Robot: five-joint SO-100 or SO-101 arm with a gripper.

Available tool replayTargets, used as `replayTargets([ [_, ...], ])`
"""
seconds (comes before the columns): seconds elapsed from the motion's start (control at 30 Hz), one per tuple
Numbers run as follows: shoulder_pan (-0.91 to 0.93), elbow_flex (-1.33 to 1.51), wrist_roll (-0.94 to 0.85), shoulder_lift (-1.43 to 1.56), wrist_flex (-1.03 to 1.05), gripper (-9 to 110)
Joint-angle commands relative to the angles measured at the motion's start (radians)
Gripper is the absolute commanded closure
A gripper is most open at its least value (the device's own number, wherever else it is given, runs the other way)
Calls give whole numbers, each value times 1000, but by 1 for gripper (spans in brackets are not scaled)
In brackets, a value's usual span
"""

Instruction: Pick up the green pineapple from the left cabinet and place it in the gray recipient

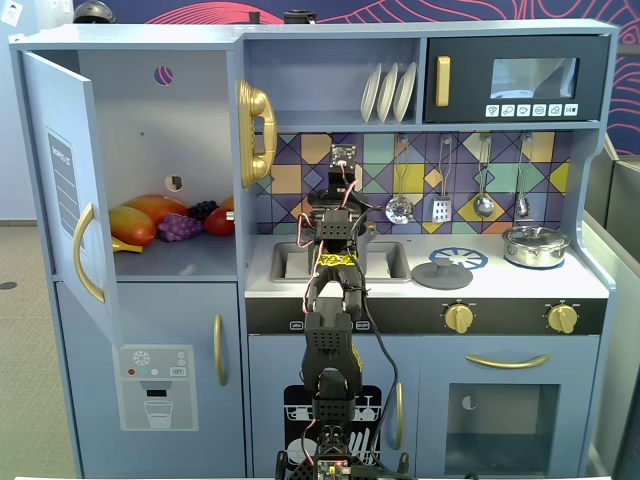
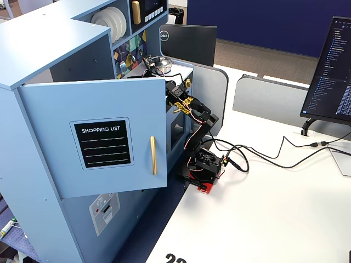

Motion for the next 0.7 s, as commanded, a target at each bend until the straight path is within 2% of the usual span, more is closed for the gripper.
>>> replayTargets([
  [0.0, -14, -26, 63, 175, 160, 72],
  [0.13, -28, 181, 63, 459, 460, 86],
  [0.23, -46, 407, 23, 664, 618, 101],
  [0.37, -57, 675, 80, 857, 764, 101],
  [0.43, -54, 793, 26, 894, 801, 101],
  [0.67, -78, 1175, 37, 951, 655, 101],
])
